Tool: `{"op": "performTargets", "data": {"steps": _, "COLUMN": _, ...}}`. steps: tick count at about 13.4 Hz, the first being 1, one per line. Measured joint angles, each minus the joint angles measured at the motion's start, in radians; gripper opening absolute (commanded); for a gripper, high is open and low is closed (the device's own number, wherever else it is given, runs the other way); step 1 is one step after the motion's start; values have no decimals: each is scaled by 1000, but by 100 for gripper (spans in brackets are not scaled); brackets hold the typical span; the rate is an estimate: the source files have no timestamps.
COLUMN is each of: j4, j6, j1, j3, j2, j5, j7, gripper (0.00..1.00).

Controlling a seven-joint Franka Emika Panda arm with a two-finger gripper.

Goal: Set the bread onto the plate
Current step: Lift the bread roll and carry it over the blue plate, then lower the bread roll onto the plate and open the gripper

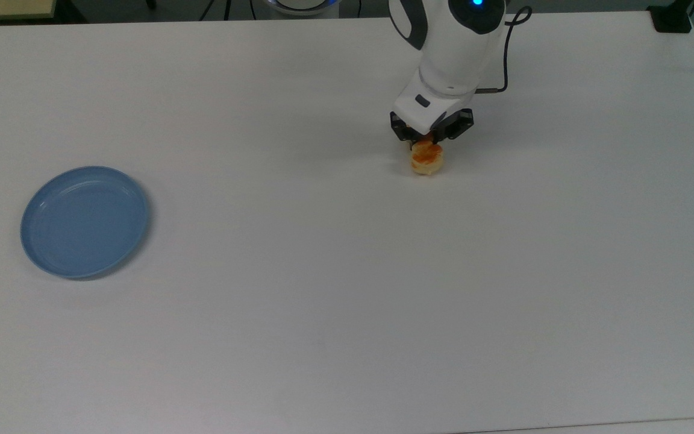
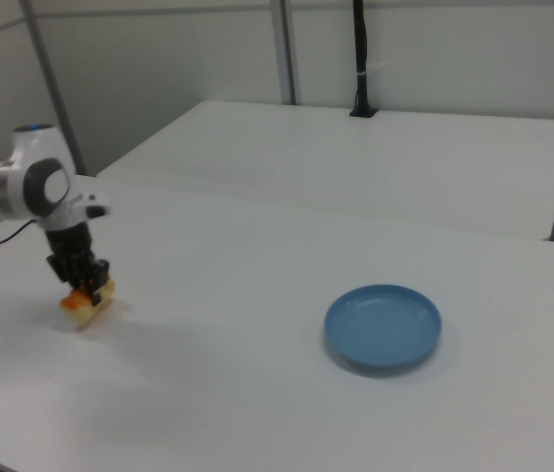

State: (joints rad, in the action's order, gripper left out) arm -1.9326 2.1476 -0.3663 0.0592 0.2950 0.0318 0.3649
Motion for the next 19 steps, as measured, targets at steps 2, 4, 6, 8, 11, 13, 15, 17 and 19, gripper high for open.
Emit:
{"op": "performTargets", "data": {"steps": 2, "j4": 72, "j6": -75, "j1": 64, "j3": -9, "j2": -2, "j5": 12, "j7": -61, "gripper": 5}}
{"op": "performTargets", "data": {"steps": 4, "j4": 130, "j6": -111, "j1": 156, "j3": -19, "j2": -2, "j5": 37, "j7": -144, "gripper": 5}}
{"op": "performTargets", "data": {"steps": 6, "j4": 174, "j6": -114, "j1": 265, "j3": -25, "j2": 6, "j5": 62, "j7": -230, "gripper": 6}}
{"op": "performTargets", "data": {"steps": 8, "j4": 225, "j6": -114, "j1": 374, "j3": -30, "j2": 25, "j5": 76, "j7": -322, "gripper": 6}}
{"op": "performTargets", "data": {"steps": 11, "j4": 318, "j6": -114, "j1": 514, "j3": -33, "j2": 78, "j5": 83, "j7": -463, "gripper": 9}}
{"op": "performTargets", "data": {"steps": 13, "j4": 371, "j6": -112, "j1": 601, "j3": -33, "j2": 140, "j5": 102, "j7": -591, "gripper": 9}}
{"op": "performTargets", "data": {"steps": 15, "j4": 402, "j6": -36, "j1": 677, "j3": -33, "j2": 210, "j5": 107, "j7": -741, "gripper": 9}}
{"op": "performTargets", "data": {"steps": 17, "j4": 413, "j6": 59, "j1": 735, "j3": -34, "j2": 258, "j5": 107, "j7": -812, "gripper": 9}}
{"op": "performTargets", "data": {"steps": 19, "j4": 421, "j6": 82, "j1": 763, "j3": -33, "j2": 275, "j5": 107, "j7": -837, "gripper": 10}}
